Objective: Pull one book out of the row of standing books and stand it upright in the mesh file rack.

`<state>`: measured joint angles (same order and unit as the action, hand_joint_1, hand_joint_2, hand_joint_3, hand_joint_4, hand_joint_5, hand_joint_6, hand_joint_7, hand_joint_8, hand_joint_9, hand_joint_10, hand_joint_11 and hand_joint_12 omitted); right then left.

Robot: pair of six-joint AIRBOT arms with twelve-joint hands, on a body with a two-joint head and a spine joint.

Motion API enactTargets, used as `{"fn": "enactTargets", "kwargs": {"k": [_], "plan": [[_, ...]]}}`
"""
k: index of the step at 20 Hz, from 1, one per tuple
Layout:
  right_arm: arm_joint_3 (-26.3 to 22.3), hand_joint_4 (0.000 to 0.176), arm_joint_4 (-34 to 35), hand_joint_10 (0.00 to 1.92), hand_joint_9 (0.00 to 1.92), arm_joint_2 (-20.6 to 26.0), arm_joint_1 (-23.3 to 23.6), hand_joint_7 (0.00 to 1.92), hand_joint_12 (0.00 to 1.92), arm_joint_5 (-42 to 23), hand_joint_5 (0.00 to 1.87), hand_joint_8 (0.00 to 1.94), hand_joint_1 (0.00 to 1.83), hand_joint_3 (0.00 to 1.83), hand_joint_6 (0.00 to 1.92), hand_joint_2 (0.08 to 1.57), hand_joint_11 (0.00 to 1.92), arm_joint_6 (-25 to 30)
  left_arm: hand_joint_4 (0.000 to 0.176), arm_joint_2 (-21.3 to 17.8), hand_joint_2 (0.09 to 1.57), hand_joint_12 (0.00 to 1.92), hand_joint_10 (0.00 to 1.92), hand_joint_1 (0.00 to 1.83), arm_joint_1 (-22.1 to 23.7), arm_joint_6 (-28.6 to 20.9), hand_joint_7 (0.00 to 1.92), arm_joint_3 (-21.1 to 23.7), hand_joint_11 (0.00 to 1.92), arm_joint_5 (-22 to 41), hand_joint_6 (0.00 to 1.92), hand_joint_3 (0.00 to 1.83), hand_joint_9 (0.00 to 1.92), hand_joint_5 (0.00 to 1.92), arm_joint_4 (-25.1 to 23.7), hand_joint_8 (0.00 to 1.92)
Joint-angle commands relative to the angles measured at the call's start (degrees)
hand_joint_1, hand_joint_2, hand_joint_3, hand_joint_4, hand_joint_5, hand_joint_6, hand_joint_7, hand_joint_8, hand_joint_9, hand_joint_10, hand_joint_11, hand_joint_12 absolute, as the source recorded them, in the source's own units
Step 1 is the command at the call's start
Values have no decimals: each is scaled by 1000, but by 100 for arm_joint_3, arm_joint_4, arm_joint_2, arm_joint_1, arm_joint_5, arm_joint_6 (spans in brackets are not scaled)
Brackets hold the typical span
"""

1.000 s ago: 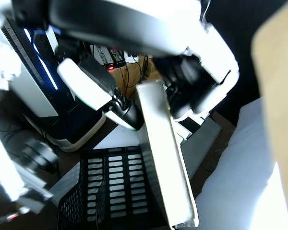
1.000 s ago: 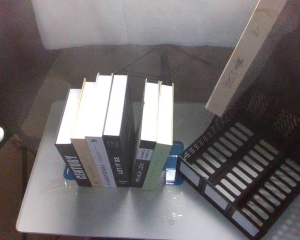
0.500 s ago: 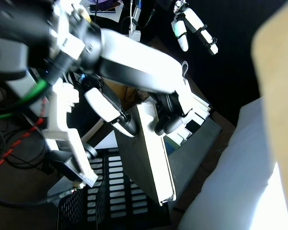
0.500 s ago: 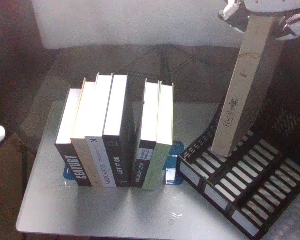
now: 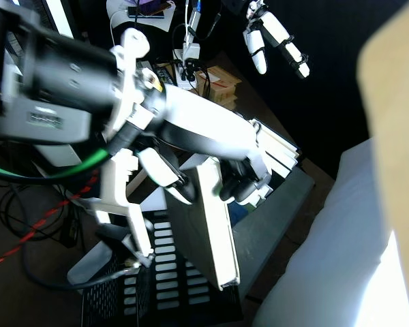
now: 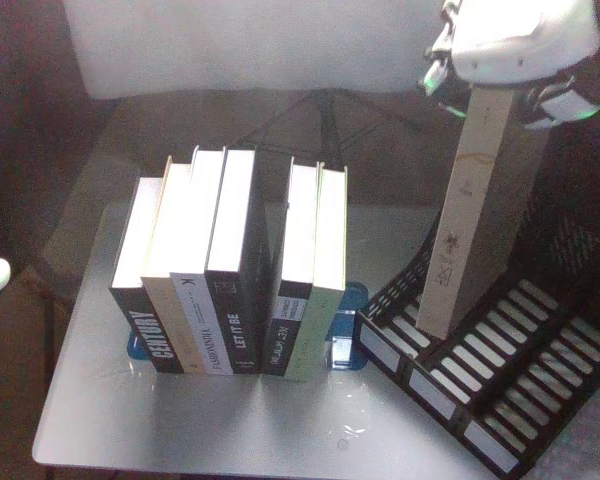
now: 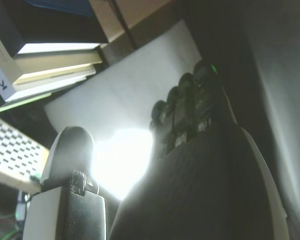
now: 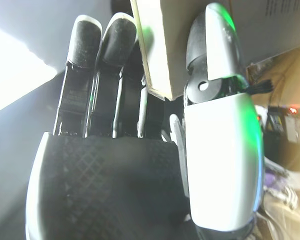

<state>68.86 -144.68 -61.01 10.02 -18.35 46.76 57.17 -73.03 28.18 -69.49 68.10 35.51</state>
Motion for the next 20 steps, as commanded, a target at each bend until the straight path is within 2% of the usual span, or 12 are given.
{"fn": "enactTargets", "kwargs": {"k": [1, 3, 5, 6, 8, 10, 12, 14, 15, 17, 20], "plan": [[66, 0, 52, 1529, 782, 19, 19, 779, 1751, 572, 757, 1323, 1350, 4, 1162, 1205, 667, -67, 41, 34, 1337, 0, 0, 520, 23, -29, 0, -74, 0, 616, 7, 0, 0, 58, 94, 0], [181, 0, 52, 1574, 737, -95, -110, 770, 1803, 675, 754, 1332, 1344, 1, 1196, 1217, 622, -86, 33, 60, 1340, 0, 0, 526, 22, -38, 0, -95, 0, 606, 6, 0, 0, 59, 93, 0], [296, 0, 52, 1507, 804, -191, -226, 847, 1743, 732, 809, 1240, 1360, 0, 1057, 1185, 701, -85, 27, 71, 1338, 0, 0, 539, 21, -44, 0, -119, 0, 604, 6, 0, 0, 64, 84, 0], [324, 0, 52, 1501, 801, -217, -261, 846, 1737, 762, 814, 1254, 1360, 0, 1045, 1182, 698, -85, 30, 72, 1334, 0, 0, 536, 21, -44, 0, -125, 0, 606, 7, 0, 0, 67, 84, 0], [409, 0, 49, 1503, 789, -292, -374, 828, 1759, 849, 833, 1259, 1359, 0, 1065, 1182, 674, -87, 24, 90, 1335, 0, 0, 544, 21, -48, 0, -138, 0, 606, 7, 0, 0, 75, 78, 0], [554, 0, 36, 1493, 809, -383, -485, 836, 1746, 911, 840, 1260, 1363, 0, 1017, 1176, 705, -88, 29, 126, 1337, 0, 0, 542, 21, -64, 0, -165, 0, 595, 4, 0, 0, 69, 69, 0], [688, 0, 2, 1451, 795, -466, -588, 910, 1749, 1006, 874, 1123, 1367, 0, 1045, 1157, 584, -88, 26, 154, 1340, 0, 0, 543, 22, -83, 0, -188, 0, 591, 2, 0, 0, 66, 61, 0], [717, 0, -159, 1445, 784, -520, -629, 910, 1754, 1085, 875, 1102, 1365, 0, 1080, 1158, 551, -89, 29, 157, 1340, 0, 0, 542, 22, -87, 0, -192, 0, 598, 1, 0, 0, 63, 60, 0], [763, 0, -315, 1356, 833, -583, -677, 944, 1733, 1132, 892, 1005, 1370, 0, 1105, 1140, 511, -88, 28, 162, 1340, 0, 0, 548, 22, -88, 0, -201, 0, 598, 3, 0, 0, 71, 60, 0], [913, 0, -338, 1320, 848, -682, -740, 1010, 1709, 1136, 897, 938, 1375, 0, 1073, 1126, 534, -45, 24, 178, 1338, 0, 0, 551, 22, -90, 0, -215, 0, 584, 3, 0, 0, 76, 56, 0], [1031, 0, -467, 1342, 832, -708, -749, 1014, 1722, 1137, 898, 958, 1374, 0, 1044, 1128, 545, -20, 19, 196, 1333, 0, 0, 556, 22, -90, 0, -232, 0, 567, 5, 0, 0, 84, 50, 0]]}}
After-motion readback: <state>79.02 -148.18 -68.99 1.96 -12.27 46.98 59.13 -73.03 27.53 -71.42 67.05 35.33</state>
